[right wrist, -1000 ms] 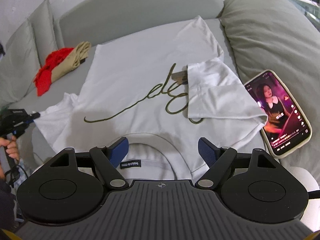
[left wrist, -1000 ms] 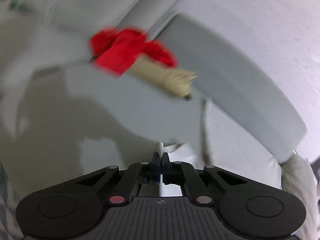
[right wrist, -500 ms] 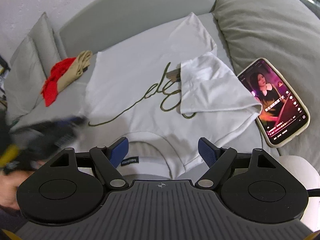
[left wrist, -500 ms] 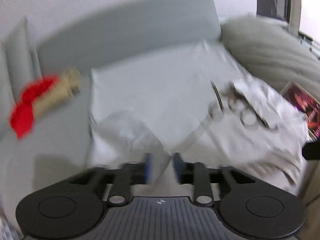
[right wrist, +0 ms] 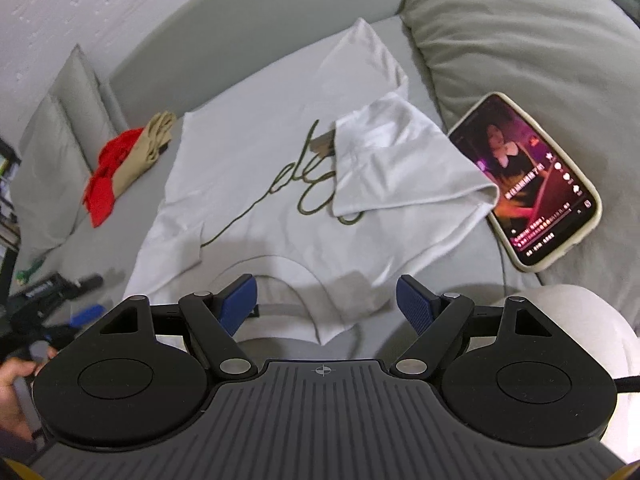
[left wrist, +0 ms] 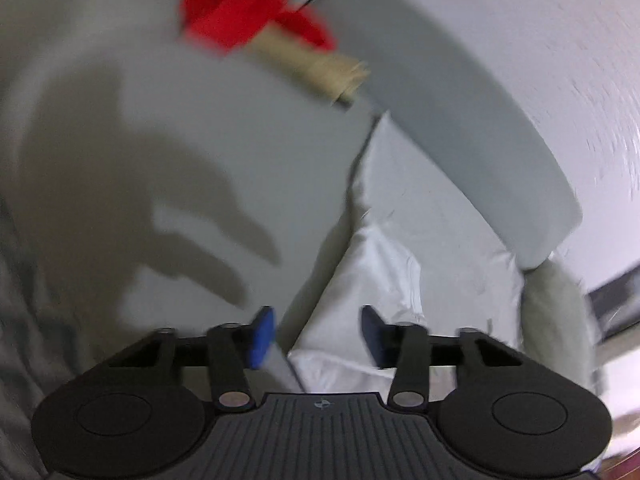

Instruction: Fold clothes

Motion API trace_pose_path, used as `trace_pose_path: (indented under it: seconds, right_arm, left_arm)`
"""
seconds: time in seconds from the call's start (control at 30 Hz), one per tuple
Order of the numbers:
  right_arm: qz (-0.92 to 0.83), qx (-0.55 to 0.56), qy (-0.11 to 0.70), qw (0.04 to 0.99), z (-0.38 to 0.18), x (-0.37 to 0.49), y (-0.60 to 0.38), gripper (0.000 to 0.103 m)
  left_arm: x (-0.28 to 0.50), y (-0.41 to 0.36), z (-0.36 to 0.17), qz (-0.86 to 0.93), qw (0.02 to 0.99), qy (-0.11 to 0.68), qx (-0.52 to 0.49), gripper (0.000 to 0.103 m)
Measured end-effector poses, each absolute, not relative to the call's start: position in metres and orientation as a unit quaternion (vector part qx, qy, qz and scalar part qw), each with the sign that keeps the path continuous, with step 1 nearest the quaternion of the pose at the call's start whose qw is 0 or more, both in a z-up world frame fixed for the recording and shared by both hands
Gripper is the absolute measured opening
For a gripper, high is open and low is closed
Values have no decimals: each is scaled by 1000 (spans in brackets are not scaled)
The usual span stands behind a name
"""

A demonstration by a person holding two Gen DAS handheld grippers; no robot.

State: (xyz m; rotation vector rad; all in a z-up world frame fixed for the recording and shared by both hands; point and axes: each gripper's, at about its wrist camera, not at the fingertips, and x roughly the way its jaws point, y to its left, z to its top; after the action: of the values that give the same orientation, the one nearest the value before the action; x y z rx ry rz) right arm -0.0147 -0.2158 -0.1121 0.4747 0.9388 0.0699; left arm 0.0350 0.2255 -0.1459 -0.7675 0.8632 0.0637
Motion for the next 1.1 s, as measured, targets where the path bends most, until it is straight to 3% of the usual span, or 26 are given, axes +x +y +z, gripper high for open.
trace_pose_path:
  seconds: [0.3,0.4,0.47,0.5,0.67,0.87,0.93,1.0,1.03,1.1]
  right_arm:
    - [24,228,446,865,-111,-24,-221,82]
    - [23,230,449,863,-111,-24,-219,82]
    - [27,228,449,863,-110,-25,-216,82]
    - [29,226,449,864,-110,-25,-215,82]
    - [31,223,449,865,-109,-28,-214,82]
    - [32,227,455,860,-115,-26,-216,82]
    - [36,225,456,860,-117,-27,-215,82]
    - [38,224,457,860,-120,-27,-215,82]
    - [39,223,456,860,-121,-28,-215,82]
    - [46,217,448,866,-122,-28,-214,74]
  left_arm:
    - [45,237,-172,15,807,404,-430,39]
    - [50,231,-171,-14,802,401,-442,5]
    - [52,225,-172,-19,799,409,-440,5]
    - [51,224,-172,-16,801,410,-436,0]
    - [35,231,-166,28,818,398,-414,0]
    - [36,234,-162,42,815,416,-401,11]
    - [29,227,-147,53,838,407,-359,25]
    - [23,217,-130,50,868,388,-307,23]
    - [22,208,-120,37,886,371,-274,11]
    - [27,193,-108,13,907,352,-229,3]
